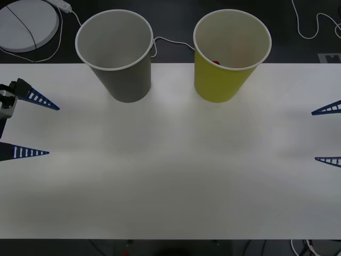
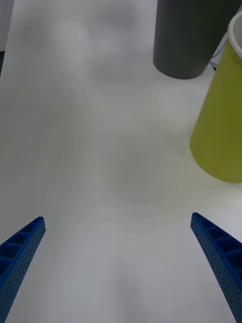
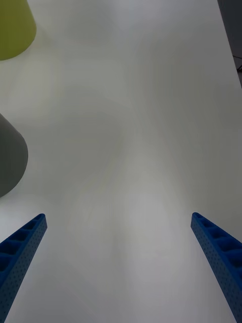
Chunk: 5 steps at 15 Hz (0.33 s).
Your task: Put the can into the green bin and the plastic bottle into the gray bin
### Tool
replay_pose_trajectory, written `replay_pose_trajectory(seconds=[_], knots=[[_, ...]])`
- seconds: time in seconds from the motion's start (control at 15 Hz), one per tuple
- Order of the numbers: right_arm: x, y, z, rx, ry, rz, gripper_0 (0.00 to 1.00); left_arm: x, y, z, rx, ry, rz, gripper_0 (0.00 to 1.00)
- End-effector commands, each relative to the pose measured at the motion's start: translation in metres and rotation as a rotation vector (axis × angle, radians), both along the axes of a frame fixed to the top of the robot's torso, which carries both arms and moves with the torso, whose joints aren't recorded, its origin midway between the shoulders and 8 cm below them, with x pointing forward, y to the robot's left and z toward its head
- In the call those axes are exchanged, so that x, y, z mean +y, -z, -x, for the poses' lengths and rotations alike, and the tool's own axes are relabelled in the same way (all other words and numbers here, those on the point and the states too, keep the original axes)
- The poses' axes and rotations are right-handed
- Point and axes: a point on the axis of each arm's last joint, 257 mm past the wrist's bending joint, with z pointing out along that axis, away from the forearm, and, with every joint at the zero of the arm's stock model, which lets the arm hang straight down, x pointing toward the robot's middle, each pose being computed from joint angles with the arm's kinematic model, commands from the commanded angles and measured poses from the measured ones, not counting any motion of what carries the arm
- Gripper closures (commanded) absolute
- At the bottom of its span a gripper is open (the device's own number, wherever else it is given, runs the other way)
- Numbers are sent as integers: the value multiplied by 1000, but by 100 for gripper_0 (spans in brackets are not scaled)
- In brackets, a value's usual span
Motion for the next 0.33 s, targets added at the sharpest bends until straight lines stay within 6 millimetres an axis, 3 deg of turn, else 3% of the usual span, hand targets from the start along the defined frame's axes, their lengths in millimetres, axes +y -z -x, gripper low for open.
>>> replay_pose_trajectory(seconds=[0.07, 0.33], knots=[[-1, 1, 0, -3, -3, 5, 0, 0, 0, 0, 0, 0, 0, 0], [-1, 1, 0, -5, -2, 5, 0, 0, 0, 0, 0, 0, 0, 0]])
